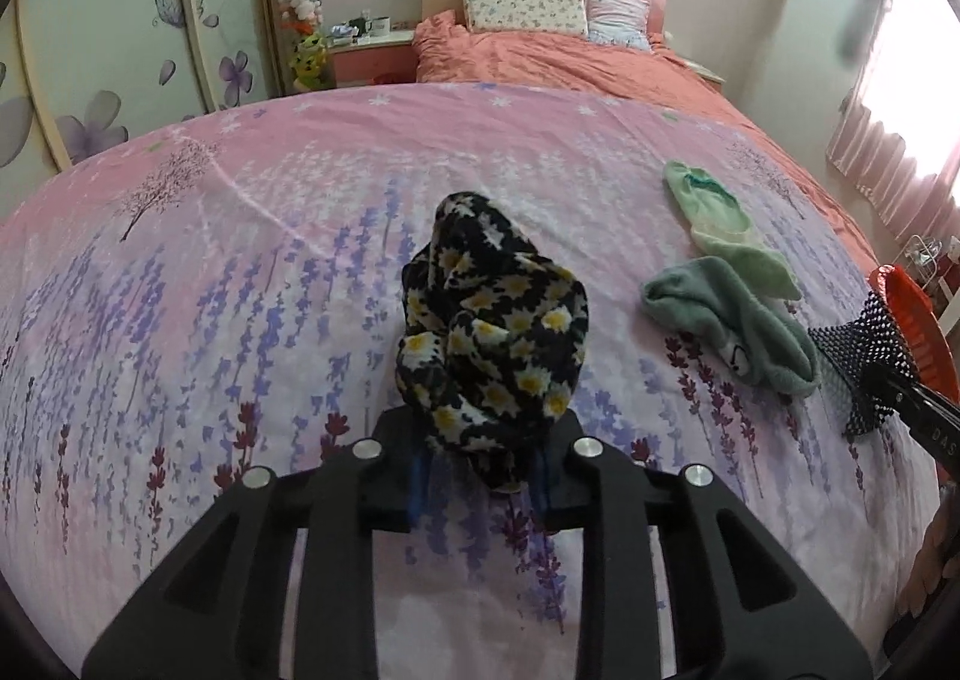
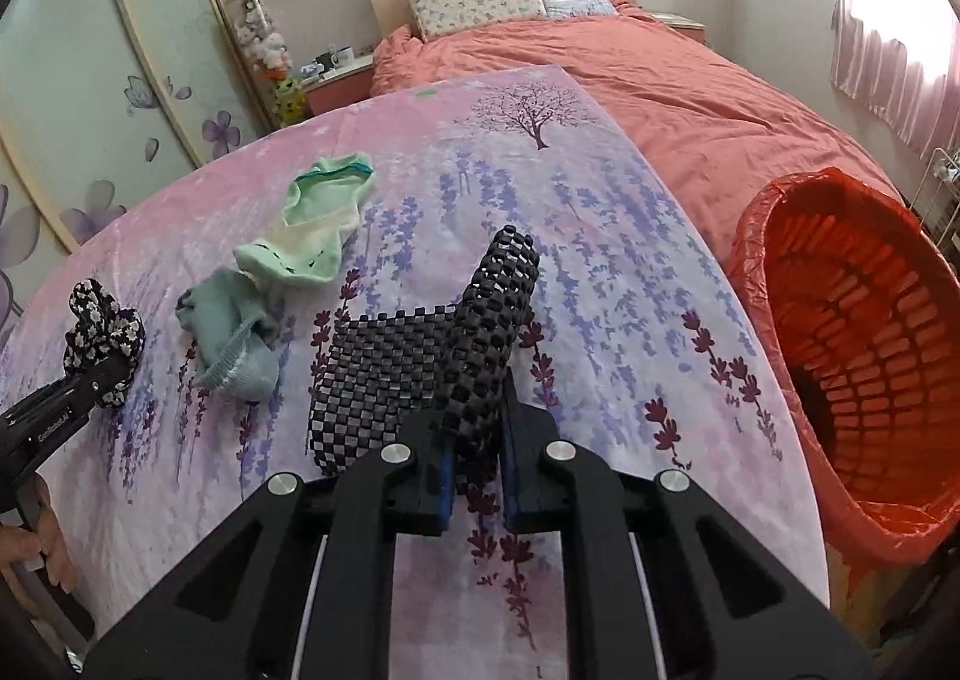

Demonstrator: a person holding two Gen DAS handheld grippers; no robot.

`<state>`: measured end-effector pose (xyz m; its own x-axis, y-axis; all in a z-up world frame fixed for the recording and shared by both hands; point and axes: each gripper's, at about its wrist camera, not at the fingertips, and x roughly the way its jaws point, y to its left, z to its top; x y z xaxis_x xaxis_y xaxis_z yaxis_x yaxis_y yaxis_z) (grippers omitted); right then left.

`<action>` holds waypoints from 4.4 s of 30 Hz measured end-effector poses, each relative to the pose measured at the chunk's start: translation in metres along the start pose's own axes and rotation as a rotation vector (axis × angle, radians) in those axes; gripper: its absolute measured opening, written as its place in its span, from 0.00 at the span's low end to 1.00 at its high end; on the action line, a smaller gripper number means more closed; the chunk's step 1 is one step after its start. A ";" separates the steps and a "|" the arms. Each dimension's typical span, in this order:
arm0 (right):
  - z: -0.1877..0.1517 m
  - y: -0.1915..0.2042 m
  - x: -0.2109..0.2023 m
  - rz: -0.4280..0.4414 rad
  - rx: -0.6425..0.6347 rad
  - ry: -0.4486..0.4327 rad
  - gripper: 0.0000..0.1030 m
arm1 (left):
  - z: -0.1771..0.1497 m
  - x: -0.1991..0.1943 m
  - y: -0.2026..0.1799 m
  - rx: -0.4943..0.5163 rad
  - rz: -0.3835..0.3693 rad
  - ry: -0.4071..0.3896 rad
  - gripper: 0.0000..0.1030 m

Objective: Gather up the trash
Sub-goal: 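Grasp the black floral scarf with the left tool while the right tool grasps the black checkered cloth, then carry scarf and checkered cloth to the orange basket and release both, then grasp the grey-green sock with the left tool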

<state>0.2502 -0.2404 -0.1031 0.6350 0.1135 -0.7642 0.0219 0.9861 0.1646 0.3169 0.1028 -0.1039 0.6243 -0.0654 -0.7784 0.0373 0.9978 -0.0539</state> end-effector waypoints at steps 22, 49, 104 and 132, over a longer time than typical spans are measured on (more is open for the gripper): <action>-0.001 -0.007 0.002 0.050 0.041 0.000 0.12 | -0.003 -0.003 0.006 -0.031 -0.009 -0.001 0.26; 0.018 -0.023 -0.070 0.144 0.037 -0.186 0.10 | 0.017 -0.066 -0.027 0.052 -0.104 -0.158 0.14; -0.011 -0.148 -0.083 -0.056 0.227 -0.215 0.61 | 0.014 -0.017 -0.155 0.177 -0.074 -0.082 0.79; -0.021 -0.026 -0.040 0.073 0.037 -0.085 0.61 | 0.003 -0.005 -0.010 -0.050 0.054 -0.003 0.41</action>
<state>0.2080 -0.2685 -0.0895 0.6988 0.1726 -0.6942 0.0011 0.9702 0.2423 0.3157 0.0930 -0.0973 0.6263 -0.0111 -0.7795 -0.0360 0.9984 -0.0431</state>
